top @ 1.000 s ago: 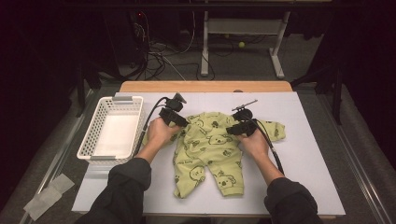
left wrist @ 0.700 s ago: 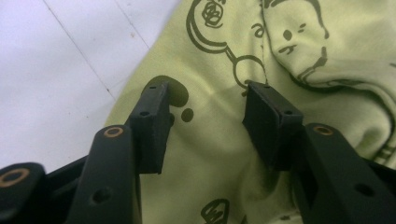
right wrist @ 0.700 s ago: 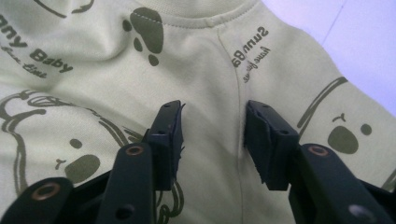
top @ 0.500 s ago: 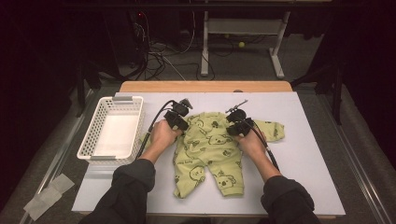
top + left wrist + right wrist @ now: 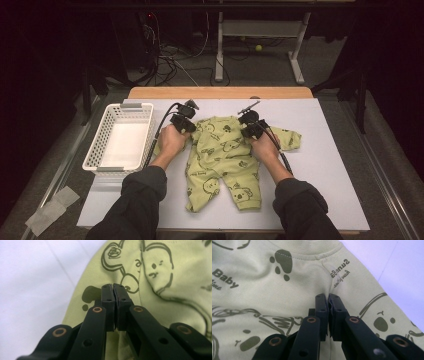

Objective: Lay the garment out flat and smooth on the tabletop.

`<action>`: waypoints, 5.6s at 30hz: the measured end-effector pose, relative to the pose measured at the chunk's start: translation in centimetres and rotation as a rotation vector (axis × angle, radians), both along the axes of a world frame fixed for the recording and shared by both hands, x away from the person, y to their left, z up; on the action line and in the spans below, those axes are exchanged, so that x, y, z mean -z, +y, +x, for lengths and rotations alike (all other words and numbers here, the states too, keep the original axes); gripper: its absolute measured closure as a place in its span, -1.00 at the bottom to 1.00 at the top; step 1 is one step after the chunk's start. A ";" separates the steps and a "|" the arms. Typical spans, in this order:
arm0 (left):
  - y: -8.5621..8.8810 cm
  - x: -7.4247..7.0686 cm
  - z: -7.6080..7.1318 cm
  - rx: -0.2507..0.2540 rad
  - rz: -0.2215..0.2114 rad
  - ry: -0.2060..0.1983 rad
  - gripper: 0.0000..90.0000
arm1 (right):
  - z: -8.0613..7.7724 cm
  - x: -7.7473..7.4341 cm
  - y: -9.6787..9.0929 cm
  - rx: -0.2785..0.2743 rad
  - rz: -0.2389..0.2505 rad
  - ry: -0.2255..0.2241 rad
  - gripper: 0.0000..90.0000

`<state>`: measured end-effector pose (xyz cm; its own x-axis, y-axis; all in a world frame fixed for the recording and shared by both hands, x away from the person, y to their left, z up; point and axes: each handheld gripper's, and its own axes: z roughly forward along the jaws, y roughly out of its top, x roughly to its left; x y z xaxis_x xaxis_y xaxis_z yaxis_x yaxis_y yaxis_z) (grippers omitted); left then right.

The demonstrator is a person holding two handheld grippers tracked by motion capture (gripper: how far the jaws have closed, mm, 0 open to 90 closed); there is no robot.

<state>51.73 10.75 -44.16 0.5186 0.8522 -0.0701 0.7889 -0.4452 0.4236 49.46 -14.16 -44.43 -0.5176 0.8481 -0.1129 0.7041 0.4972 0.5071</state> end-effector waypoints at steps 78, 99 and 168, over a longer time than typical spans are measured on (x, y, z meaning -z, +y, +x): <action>3.5 -2.3 -4.7 -0.095 -0.078 0.039 0.15 | -7.3 -0.7 -8.6 0.032 0.145 -0.001 0.64; 2.4 0.1 -2.5 -0.097 0.003 0.075 0.90 | -8.3 -0.7 -7.6 -0.028 0.205 -0.002 0.61; 2.2 0.8 -16.3 0.234 -0.212 0.023 0.78 | -15.2 -0.2 -8.0 -0.112 0.182 0.036 0.95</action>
<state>35.45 12.90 -44.98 0.6953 0.6748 -0.2475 0.6858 -0.5200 0.5092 34.26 -22.18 -44.26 -0.6110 0.7896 0.0570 0.6685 0.4761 0.5714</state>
